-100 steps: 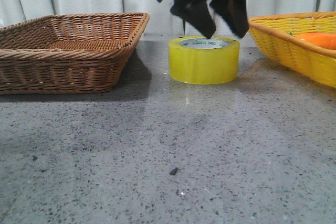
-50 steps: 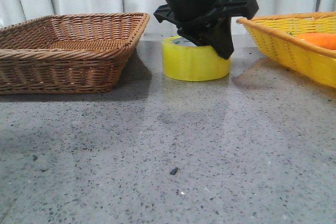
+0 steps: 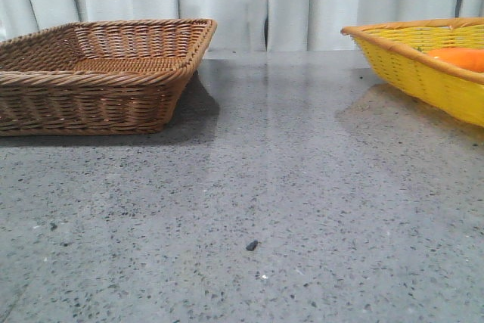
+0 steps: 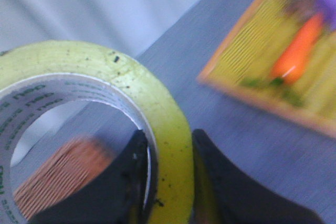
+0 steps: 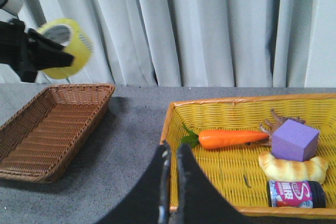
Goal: Transfer tape with both arms
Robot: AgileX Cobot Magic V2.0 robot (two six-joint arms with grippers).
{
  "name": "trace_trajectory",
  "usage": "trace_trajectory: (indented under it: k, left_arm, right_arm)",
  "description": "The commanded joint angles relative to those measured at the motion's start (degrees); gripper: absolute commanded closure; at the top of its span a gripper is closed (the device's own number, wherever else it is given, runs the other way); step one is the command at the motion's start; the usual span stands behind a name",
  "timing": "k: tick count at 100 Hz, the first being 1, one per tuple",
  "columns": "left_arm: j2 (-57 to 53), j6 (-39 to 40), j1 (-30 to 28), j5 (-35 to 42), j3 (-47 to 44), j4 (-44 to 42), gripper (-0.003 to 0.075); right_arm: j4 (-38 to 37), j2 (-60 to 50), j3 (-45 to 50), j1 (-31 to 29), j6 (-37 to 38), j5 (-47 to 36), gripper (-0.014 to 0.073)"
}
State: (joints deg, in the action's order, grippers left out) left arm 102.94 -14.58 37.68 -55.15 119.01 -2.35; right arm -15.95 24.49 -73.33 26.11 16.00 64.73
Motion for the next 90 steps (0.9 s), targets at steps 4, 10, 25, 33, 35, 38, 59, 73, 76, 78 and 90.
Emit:
trace_trajectory:
  k: [4, 10, 25, 33, 35, 38, 59, 73, 76, 78, 90]
  left_arm:
    - [-1.1, 0.4, -4.7, -4.6, -0.7, -4.6, 0.0741]
    - [-0.7, 3.0, -7.0, -3.7, -3.5, -4.4, 0.0741]
    - [0.8, 7.2, -10.1, -0.7, -9.9, -4.4, 0.0711]
    - [1.5, 10.0, -11.3, -0.5, -11.7, -4.4, 0.0599]
    - [1.7, 10.7, -11.6, -0.7, -12.0, -4.4, 0.056]
    - [1.8, 11.4, -11.7, -1.2, -12.2, -4.4, 0.0505]
    - [-0.8, 12.1, -12.0, -0.9, -12.2, -0.1, 0.0321]
    - [-7.8, 12.3, -9.9, 6.6, -15.0, 3.5, 0.0391]
    - [-10.4, 12.3, -9.0, 9.6, -17.4, 3.6, 0.0403]
    - [-12.1, 12.3, -8.2, 11.6, -18.6, 3.6, 0.0412]
    - [-22.6, 12.3, -3.1, 21.6, -32.6, 3.1, 0.0453]
  right_arm:
    - [-1.0, 1.9, 1.6, -0.2, 0.1, -5.7, 0.066]
    - [-0.5, 1.9, 2.6, -0.2, 0.1, -5.7, 0.066]
    - [2.6, 1.9, 3.1, -0.2, 0.1, -5.8, 0.066]
    - [2.9, 1.9, 3.1, -0.2, 0.1, -6.0, 0.066]
    - [2.9, 1.9, 3.1, -0.2, 0.1, -6.0, 0.066]
    - [2.9, 1.9, 3.1, -0.2, 0.1, -6.3, 0.066]
    - [1.8, 1.9, 3.1, -0.2, 0.1, -10.2, 0.066]
    - [0.3, 0.9, 4.5, -0.2, -2.9, -12.0, 0.066]
    - [0.2, 0.2, 5.9, -0.2, -4.7, -13.4, 0.066]
    - [0.2, -0.5, 6.9, -0.2, -6.1, -14.1, 0.066]
    - [0.1, -6.3, 14.7, -0.2, -11.1, -20.2, 0.066]
